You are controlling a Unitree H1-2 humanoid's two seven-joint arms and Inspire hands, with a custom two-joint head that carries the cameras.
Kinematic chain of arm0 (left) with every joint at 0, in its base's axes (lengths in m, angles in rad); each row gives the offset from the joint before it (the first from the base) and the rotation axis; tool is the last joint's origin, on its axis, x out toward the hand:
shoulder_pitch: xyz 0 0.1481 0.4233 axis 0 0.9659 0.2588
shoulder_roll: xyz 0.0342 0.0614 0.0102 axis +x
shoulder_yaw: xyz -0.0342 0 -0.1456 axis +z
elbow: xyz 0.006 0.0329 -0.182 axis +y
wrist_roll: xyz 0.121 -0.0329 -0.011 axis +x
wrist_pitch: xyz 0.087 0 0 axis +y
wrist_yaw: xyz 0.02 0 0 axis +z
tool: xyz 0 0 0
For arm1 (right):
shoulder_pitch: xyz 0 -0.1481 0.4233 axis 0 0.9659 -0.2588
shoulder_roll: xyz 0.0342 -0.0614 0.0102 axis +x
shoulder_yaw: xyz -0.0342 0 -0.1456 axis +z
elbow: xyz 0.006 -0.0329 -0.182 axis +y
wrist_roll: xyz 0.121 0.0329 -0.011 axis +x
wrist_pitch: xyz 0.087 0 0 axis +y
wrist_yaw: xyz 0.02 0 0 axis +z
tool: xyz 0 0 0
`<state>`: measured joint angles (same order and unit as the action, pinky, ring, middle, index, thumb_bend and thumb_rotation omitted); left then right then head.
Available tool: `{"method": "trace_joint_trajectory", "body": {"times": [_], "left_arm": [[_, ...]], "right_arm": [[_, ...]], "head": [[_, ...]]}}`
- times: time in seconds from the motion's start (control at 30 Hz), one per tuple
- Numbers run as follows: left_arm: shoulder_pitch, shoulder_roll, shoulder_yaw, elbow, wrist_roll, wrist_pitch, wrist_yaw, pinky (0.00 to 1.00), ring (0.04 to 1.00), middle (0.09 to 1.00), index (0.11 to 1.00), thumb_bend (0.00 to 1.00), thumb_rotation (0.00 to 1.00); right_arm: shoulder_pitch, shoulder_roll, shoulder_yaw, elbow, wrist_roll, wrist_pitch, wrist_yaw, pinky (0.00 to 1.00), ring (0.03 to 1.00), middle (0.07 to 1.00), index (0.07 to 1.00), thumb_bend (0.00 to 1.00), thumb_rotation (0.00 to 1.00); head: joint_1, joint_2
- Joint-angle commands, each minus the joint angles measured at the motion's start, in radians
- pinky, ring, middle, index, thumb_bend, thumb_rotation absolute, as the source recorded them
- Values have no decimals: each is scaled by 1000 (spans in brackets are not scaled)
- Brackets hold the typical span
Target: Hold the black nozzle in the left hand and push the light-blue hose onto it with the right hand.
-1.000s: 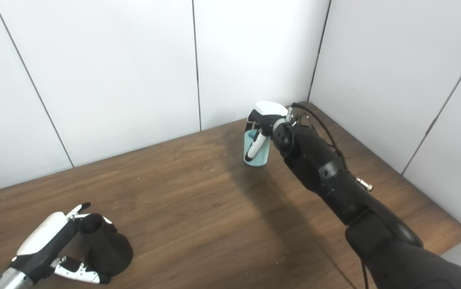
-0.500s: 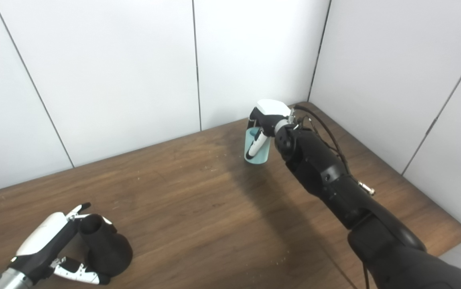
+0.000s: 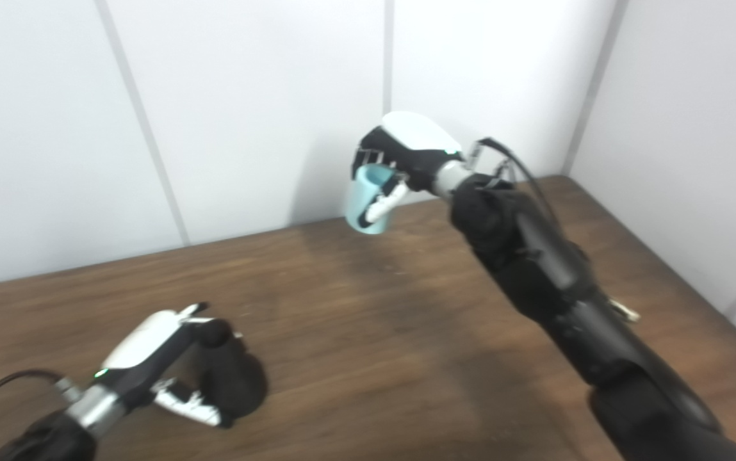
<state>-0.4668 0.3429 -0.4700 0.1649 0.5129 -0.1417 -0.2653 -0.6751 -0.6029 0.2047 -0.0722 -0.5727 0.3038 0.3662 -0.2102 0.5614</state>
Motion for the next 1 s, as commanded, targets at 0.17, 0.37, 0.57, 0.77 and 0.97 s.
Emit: {"method": "trace_joint_trajectory", "body": {"times": [0.17, 0.37, 0.57, 0.77, 0.97], "left_arm": [[8, -44, -60, 23, 74, 116, -83, 1000, 591, 470, 489, 526, 0], [-12, -73, -87, 13, 103, 178, -96, 1000, 590, 481, 485, 526, 0], [-35, -85, -102, 9, 101, 214, -116, 1000, 595, 467, 492, 526, 0], [-41, -87, -107, 4, 103, 224, -113, 1000, 599, 470, 490, 526, 0], [-37, -85, -106, -2, 97, 220, -113, 1000, 603, 475, 488, 526, 0]], "right_arm": [[-141, 29, 13, -180, 48, -19, 104, 349, 477, 479, 483, 501, 0], [-182, 57, 17, -222, 82, -27, 162, 353, 481, 477, 460, 502, 0], [-218, 58, 32, -254, 107, -16, 240, 360, 470, 482, 467, 503, 0], [-245, 62, 61, -282, 104, 38, 330, 362, 473, 481, 466, 503, 0], [-236, 91, 77, -264, 113, 19, 331, 365, 473, 478, 467, 502, 0]], "head": [[140, 28], [209, 47], [233, 66], [233, 81], [226, 88]]}}
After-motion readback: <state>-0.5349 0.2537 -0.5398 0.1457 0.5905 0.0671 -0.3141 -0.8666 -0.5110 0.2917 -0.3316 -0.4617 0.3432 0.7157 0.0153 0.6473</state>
